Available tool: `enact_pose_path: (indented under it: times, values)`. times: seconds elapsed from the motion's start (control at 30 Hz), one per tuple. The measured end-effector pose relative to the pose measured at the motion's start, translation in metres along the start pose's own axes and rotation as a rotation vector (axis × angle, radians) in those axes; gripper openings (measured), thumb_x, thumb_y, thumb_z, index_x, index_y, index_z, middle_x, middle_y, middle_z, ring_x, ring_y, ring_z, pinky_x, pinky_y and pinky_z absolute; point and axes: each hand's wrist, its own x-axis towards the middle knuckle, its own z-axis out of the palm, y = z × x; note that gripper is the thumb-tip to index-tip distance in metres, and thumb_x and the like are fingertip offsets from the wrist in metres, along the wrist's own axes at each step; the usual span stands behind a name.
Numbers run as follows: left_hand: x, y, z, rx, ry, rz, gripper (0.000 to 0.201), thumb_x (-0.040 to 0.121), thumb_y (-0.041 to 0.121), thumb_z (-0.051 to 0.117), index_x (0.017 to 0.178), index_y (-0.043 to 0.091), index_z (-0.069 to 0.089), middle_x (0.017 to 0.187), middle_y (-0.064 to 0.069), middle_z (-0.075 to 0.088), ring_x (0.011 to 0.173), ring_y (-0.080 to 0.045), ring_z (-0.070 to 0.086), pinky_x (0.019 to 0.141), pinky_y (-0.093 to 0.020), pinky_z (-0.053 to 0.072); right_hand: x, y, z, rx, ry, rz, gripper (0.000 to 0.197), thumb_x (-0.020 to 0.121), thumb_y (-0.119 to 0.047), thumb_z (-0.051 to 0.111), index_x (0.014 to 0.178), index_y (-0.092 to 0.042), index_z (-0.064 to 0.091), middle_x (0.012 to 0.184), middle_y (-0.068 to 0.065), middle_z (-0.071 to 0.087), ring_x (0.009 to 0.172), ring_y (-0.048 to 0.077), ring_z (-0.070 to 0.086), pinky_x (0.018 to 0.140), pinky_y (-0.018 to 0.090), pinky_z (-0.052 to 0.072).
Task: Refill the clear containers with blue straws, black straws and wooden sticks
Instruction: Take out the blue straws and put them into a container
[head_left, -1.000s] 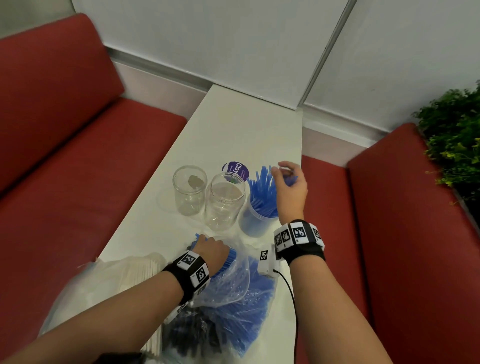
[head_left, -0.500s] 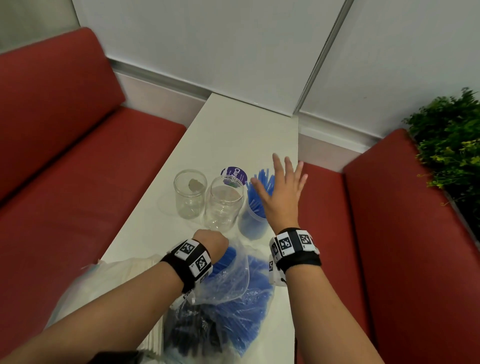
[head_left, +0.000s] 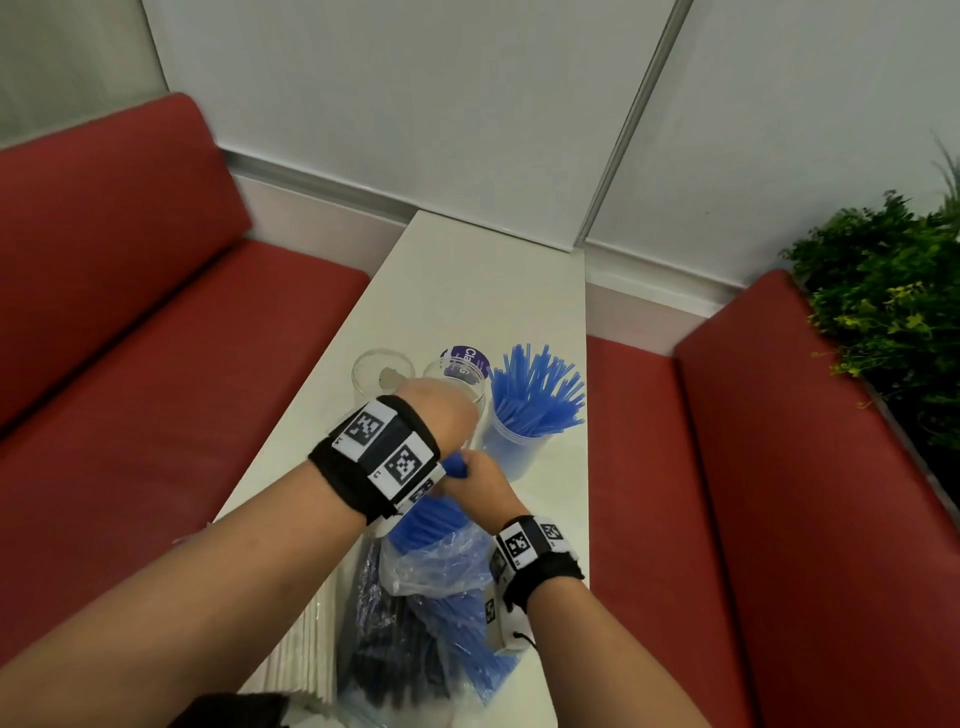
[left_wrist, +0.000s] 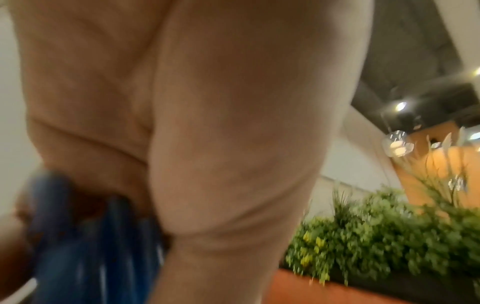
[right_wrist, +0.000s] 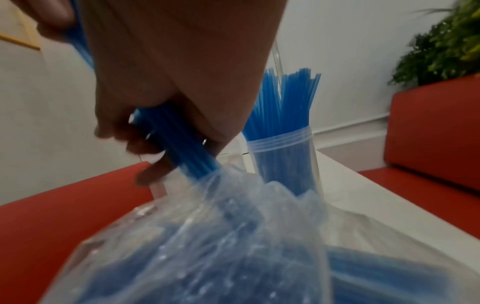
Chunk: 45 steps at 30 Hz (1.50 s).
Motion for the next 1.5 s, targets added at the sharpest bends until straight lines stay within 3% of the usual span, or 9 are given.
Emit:
enact_pose_path:
  times: [0.17, 0.3, 0.4, 0.5, 0.63, 0.77, 1.0, 1.13, 1.5]
  values:
    - [-0.007, -0.01, -0.028, -0.291, 0.494, 0.142, 0.035, 0.098, 0.052, 0.042, 0.091, 0.025, 0.064, 0.08, 0.008, 0.061, 0.072, -0.015, 0.057, 0.063, -0.03, 0.038, -0.009, -0.016, 0.004, 0.286, 0.188, -0.092, 0.038, 0.09, -0.033, 0.073, 0.067, -0.009, 0.054, 0.055, 0.01, 0.051, 0.048, 0.013, 0.047, 0.055, 0.023, 0.044]
    - [0.003, 0.002, -0.017, -0.379, 0.673, 0.254, 0.04, 0.099, 0.054, 0.038, 0.081, 0.027, 0.062, 0.077, 0.007, 0.062, 0.072, -0.015, 0.057, 0.062, -0.031, 0.042, -0.003, -0.039, -0.005, 0.234, 0.277, -0.103, 0.029, 0.09, -0.002, 0.06, 0.066, -0.014, 0.051, 0.057, 0.006, 0.051, 0.055, 0.018, 0.049, 0.058, 0.034, 0.045]
    - [0.005, 0.003, -0.008, -1.063, 0.841, 0.392, 0.031, 0.097, 0.053, 0.045, 0.098, 0.035, 0.069, 0.096, 0.015, 0.07, 0.093, -0.004, 0.064, 0.082, -0.023, 0.05, -0.009, -0.053, -0.019, 0.315, 0.275, -0.117, 0.025, 0.083, -0.011, 0.061, 0.062, -0.017, 0.048, 0.052, -0.003, 0.047, 0.051, 0.012, 0.045, 0.055, 0.028, 0.042]
    - [0.013, -0.008, 0.002, -1.697, 1.02, 0.176, 0.03, 0.101, 0.04, 0.046, 0.102, 0.025, 0.072, 0.097, 0.007, 0.073, 0.097, -0.007, 0.068, 0.084, -0.023, 0.053, -0.024, -0.067, -0.042, 0.511, 0.345, -0.204, 0.032, 0.086, -0.033, 0.074, 0.062, -0.023, 0.055, 0.052, -0.003, 0.042, 0.049, 0.013, 0.041, 0.052, 0.024, 0.039]
    - [0.032, -0.005, 0.038, -1.958, 0.276, -0.184, 0.044, 0.104, 0.041, 0.039, 0.109, 0.007, 0.067, 0.105, -0.011, 0.071, 0.101, -0.025, 0.065, 0.096, -0.04, 0.047, -0.03, -0.101, -0.074, 0.812, 0.366, -0.332, 0.046, 0.089, -0.035, 0.079, 0.056, -0.025, 0.048, 0.053, -0.001, 0.034, 0.046, 0.016, 0.035, 0.05, 0.027, 0.038]
    - [0.036, 0.014, 0.062, -2.568, -0.343, -0.081, 0.05, 0.102, 0.041, 0.043, 0.108, -0.004, 0.062, 0.106, -0.02, 0.065, 0.097, -0.033, 0.065, 0.092, -0.046, 0.052, -0.029, -0.118, -0.079, 0.936, 0.367, -0.395, 0.05, 0.09, -0.032, 0.078, 0.061, -0.022, 0.039, 0.055, 0.0, 0.031, 0.046, 0.015, 0.034, 0.05, 0.026, 0.04]
    - [0.04, 0.017, 0.054, -2.792, -0.313, -0.103, 0.027, 0.095, 0.022, 0.058, 0.09, -0.005, 0.063, 0.069, -0.015, 0.063, 0.059, -0.023, 0.068, 0.053, -0.031, 0.06, -0.031, -0.116, -0.074, 0.911, 0.34, -0.386, 0.047, 0.094, -0.028, 0.074, 0.061, -0.02, 0.04, 0.055, 0.002, 0.034, 0.047, 0.016, 0.038, 0.054, 0.027, 0.044]
    - [0.045, 0.015, 0.062, -2.705, -0.514, -0.017, 0.03, 0.096, 0.032, 0.055, 0.079, 0.007, 0.056, 0.061, -0.004, 0.053, 0.032, -0.005, 0.042, 0.026, -0.013, 0.031, -0.029, -0.11, -0.072, 0.871, 0.317, -0.381, 0.046, 0.096, -0.023, 0.071, 0.061, -0.019, 0.041, 0.055, 0.002, 0.035, 0.047, 0.016, 0.038, 0.055, 0.027, 0.043]
    - [0.066, 0.016, 0.11, -2.503, -0.3, -0.248, 0.018, 0.097, 0.021, 0.05, 0.086, 0.008, 0.054, 0.063, -0.004, 0.052, 0.04, -0.009, 0.04, 0.033, -0.017, 0.029, -0.015, -0.093, -0.093, 0.903, 0.363, -0.367, 0.043, 0.095, -0.027, 0.072, 0.065, -0.019, 0.042, 0.053, -0.002, 0.037, 0.047, 0.014, 0.038, 0.056, 0.027, 0.047]
